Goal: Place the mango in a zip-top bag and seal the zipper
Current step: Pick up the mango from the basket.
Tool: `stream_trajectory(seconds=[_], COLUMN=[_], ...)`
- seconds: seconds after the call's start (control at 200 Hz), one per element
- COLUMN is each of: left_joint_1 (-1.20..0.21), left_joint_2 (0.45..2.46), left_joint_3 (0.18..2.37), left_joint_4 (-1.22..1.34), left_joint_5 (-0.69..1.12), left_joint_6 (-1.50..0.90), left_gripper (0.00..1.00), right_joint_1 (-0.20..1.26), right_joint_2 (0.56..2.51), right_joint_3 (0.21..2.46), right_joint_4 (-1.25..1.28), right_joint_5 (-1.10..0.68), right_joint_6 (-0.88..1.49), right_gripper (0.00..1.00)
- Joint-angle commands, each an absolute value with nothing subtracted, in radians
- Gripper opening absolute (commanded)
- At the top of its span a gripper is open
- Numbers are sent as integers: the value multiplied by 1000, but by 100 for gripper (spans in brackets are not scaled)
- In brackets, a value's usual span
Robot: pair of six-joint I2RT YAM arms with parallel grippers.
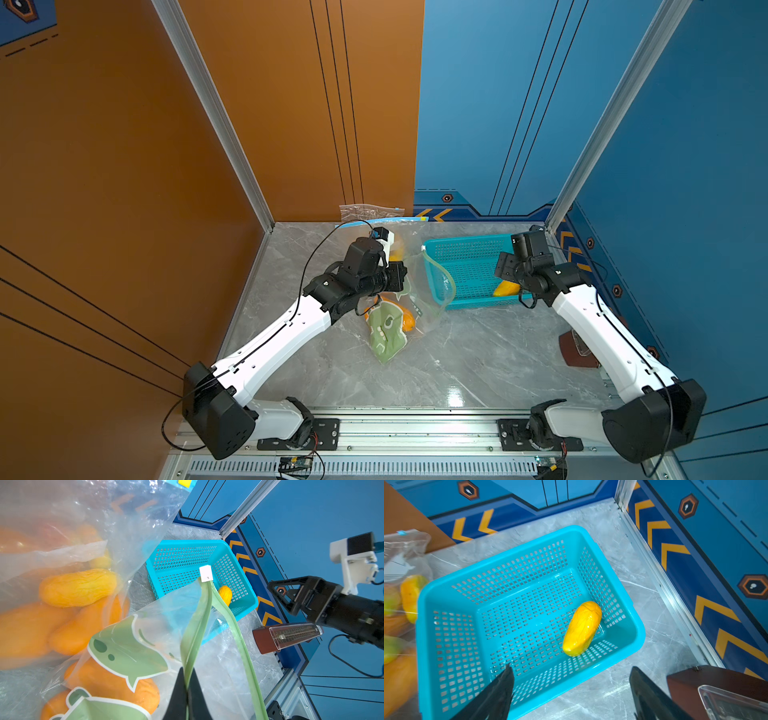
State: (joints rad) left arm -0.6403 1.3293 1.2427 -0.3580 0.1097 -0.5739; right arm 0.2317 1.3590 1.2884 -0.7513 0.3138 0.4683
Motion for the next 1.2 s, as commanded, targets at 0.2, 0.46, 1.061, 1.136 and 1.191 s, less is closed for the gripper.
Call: stream_trajectory(seconds=[0.2,0.46,1.061,1.136,1.191], left_joint_1=[-628,-627,-626,-626,-624], left_joint_2=[1341,1344,1350,1351,1353], left_joint_3=[1234,1234,1234,1236,1235], left_joint_4=[-339,-338,-337,-335,-337], left_joint_5=[143,152,151,153,152], left_joint_6=[-569,-566,-568,-568,-568], left_gripper=[0,0,0,0,0], right_joint_1=[145,99,58,57,57], right_joint_2=[1616,1801,2011,2027,2037], right_joint_3=[1492,1591,1615,1616,1617], right_joint_4=[-971,-1033,-987,-977,-969], right_joint_5=[152,212,152,144,139], right_joint_6=[409,419,424,424,423], right_gripper=[75,68,72,73,73])
